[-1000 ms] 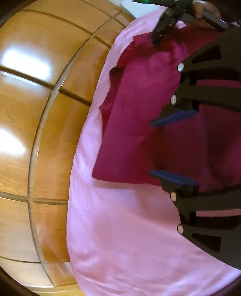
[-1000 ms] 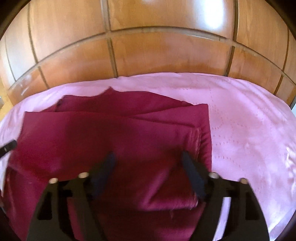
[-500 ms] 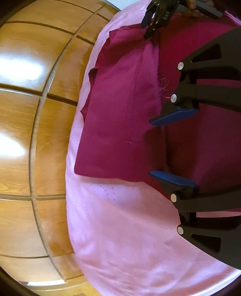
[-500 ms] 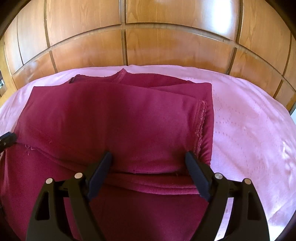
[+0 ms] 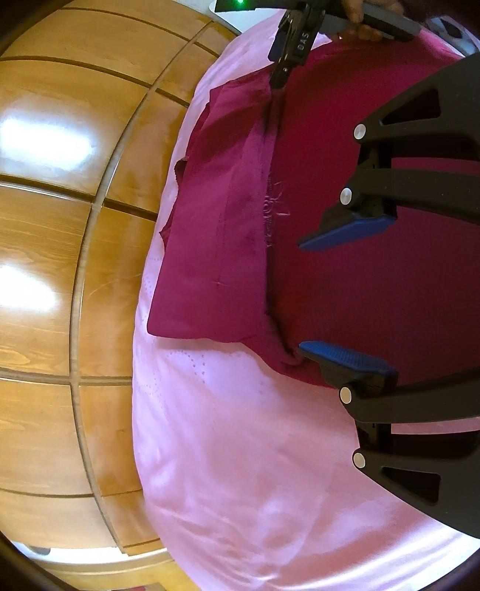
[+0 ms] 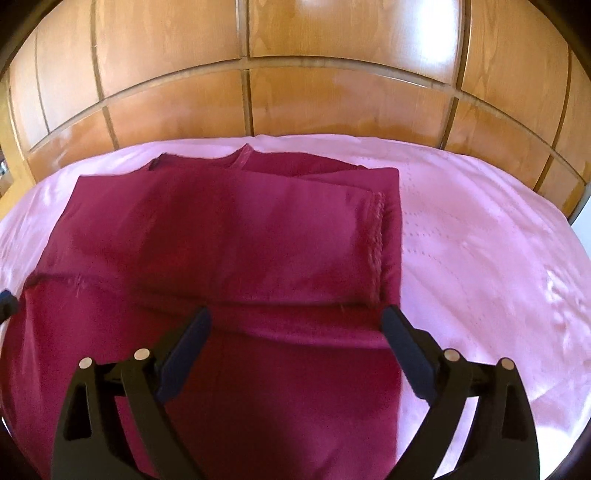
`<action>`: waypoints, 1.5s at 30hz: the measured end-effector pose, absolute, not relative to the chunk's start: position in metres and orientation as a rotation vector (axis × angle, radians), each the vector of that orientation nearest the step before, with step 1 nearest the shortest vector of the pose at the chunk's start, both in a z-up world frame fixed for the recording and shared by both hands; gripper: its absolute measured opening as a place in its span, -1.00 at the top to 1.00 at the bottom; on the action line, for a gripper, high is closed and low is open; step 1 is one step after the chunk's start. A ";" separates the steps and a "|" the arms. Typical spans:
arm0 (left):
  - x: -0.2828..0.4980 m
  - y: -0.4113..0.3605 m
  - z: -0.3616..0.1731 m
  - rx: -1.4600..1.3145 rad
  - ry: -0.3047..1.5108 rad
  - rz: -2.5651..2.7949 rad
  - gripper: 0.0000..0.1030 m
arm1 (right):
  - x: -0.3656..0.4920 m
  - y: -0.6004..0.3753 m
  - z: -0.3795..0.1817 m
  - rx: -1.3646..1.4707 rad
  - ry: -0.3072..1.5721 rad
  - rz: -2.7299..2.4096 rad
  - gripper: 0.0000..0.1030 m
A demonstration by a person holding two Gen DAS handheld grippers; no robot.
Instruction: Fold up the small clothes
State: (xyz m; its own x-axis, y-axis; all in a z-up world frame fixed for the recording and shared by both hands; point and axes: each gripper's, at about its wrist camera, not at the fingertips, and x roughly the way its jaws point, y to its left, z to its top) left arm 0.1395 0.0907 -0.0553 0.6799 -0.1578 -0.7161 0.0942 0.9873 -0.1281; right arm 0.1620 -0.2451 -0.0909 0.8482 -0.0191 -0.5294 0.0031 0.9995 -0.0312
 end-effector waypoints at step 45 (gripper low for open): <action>0.003 0.151 -0.048 -0.368 1.016 -0.655 0.82 | -0.030 -0.291 -0.111 0.386 0.755 0.568 0.93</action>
State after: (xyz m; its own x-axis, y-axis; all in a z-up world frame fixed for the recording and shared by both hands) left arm 0.0035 0.1506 -0.0475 0.3619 -0.6575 -0.6609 0.3306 0.7534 -0.5685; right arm -0.0302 -0.2914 -0.1110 0.5911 0.6080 -0.5300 -0.3411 0.7839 0.5188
